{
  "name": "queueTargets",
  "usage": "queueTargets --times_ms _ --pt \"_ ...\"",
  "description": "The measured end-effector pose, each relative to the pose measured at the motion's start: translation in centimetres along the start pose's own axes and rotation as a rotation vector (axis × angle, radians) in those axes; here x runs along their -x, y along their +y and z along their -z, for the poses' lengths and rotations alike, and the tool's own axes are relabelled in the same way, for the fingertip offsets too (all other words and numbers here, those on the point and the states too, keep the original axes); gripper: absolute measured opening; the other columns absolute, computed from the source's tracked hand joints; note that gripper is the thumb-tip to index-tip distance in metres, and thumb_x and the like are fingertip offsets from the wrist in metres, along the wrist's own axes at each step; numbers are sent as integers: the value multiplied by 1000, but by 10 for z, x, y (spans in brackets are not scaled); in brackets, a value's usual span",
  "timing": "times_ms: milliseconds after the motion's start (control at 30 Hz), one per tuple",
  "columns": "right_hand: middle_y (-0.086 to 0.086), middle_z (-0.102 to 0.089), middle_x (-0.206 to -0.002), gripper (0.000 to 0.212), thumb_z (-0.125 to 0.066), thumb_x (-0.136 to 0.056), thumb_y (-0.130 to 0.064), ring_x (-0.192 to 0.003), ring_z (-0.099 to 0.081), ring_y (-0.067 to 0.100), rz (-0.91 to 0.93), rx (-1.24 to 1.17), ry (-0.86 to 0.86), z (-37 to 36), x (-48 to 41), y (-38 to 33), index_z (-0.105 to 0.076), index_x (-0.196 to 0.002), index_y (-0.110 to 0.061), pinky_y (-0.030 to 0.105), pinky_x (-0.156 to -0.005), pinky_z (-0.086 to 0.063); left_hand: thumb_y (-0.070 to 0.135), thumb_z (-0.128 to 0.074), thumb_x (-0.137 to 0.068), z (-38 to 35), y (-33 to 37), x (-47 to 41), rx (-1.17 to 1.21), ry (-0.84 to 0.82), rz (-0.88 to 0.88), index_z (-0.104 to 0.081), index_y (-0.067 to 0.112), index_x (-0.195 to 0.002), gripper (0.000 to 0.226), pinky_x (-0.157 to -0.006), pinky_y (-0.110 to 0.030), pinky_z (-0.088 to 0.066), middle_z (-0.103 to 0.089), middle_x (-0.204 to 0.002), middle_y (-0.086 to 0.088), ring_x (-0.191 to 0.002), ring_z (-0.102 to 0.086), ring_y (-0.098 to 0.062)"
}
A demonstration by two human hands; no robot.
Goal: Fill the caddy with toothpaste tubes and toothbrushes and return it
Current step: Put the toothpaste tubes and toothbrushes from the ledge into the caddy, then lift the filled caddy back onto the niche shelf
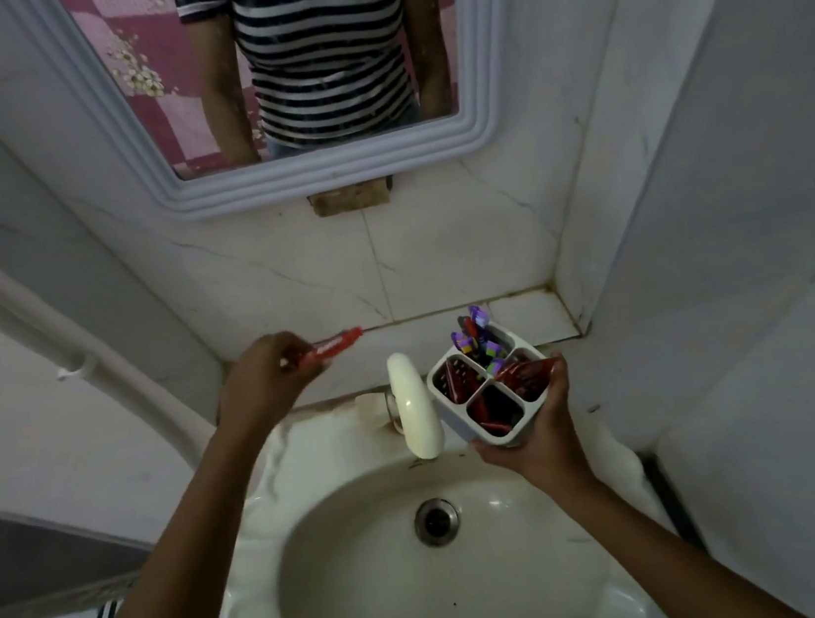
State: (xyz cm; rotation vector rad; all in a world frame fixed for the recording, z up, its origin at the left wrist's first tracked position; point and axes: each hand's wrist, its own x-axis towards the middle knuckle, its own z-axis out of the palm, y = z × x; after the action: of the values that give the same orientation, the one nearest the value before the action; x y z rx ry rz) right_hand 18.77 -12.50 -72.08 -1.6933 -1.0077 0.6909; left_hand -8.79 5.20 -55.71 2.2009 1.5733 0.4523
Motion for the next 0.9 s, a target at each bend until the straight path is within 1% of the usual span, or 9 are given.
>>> queueTargets --times_ms 100,167,233,367,533,600,700,800,900 --pt "5 -44 -157 159 -109 -46 -24 -143 -55 24 18 -2 1 -1 1 -4 -3 -164 -22 59 -105 -57 41 -77 -75 33 61 11 135 16 -145 -72 26 -98 28 -69 -35 -53 -65 -92 2 -77 -62 -16" --pt "6 -44 -157 153 -109 -49 -23 -143 -55 25 42 -8 4 -1 3 -7 -7 -164 -21 56 -107 -57 39 -76 -76 48 103 20 76 -128 -260 -71 27 -102 29 -70 -26 -49 -62 -95 6 -80 -57 -8" --pt "6 -44 -158 146 -107 -52 -24 -142 -54 26 45 -25 10 -1 5 -13 -12 -163 -23 53 -110 -55 36 -73 -79 48 136 29 -73 -268 -357 -71 25 -104 27 -71 -20 -46 -60 -99 6 -82 -53 -4" --pt "8 -48 -151 147 -109 -48 -32 -138 -58 28 57 -41 39 0 3 -14 -16 -161 -16 58 -104 -58 31 -69 -82 9 174 35 -446 -348 -494 -70 22 -107 27 -69 -29 -47 -62 -104 0 -95 -59 -17" --pt "3 -45 -157 149 -107 -51 -40 -143 -55 16 104 -79 33 1 8 -23 -11 -164 -35 39 -112 -55 28 -66 -82 -43 194 33 -757 -346 -536 -67 14 -101 23 -63 -32 -41 -58 -83 0 -74 -57 -19" --pt "1 -48 -156 142 -107 -50 -29 -141 -56 10 112 -117 42 3 7 -24 -19 -161 -40 36 -112 -55 33 -69 -80 -44 193 32 -684 -333 -546 -66 18 -103 28 -66 -33 -41 -60 -84 1 -78 -57 -19" --pt "-5 -52 -153 137 -106 -49 -15 -137 -56 -2 129 -170 72 10 9 -32 -25 -158 -37 25 -108 -56 46 -72 -77 -22 182 30 -279 -276 -443 -69 29 -103 31 -73 -31 -50 -70 -101 10 -96 -63 -13" --pt "-13 -51 -147 139 -107 -50 -10 -126 -50 -24 146 -203 124 21 12 -51 -21 -155 -40 3 -97 -49 53 -66 -81 8 164 32 22 -137 -299 -67 28 -108 37 -82 -35 -55 -67 -107 9 -97 -64 -11" --pt "-3 -51 -153 144 -107 -50 -22 -133 -52 -13 218 -211 187 40 6 -97 -19 -163 -32 14 -104 -53 52 -57 -89 34 155 35 159 -170 -176 -63 21 -123 47 -92 -37 -52 -65 -122 1 -110 -61 -17"
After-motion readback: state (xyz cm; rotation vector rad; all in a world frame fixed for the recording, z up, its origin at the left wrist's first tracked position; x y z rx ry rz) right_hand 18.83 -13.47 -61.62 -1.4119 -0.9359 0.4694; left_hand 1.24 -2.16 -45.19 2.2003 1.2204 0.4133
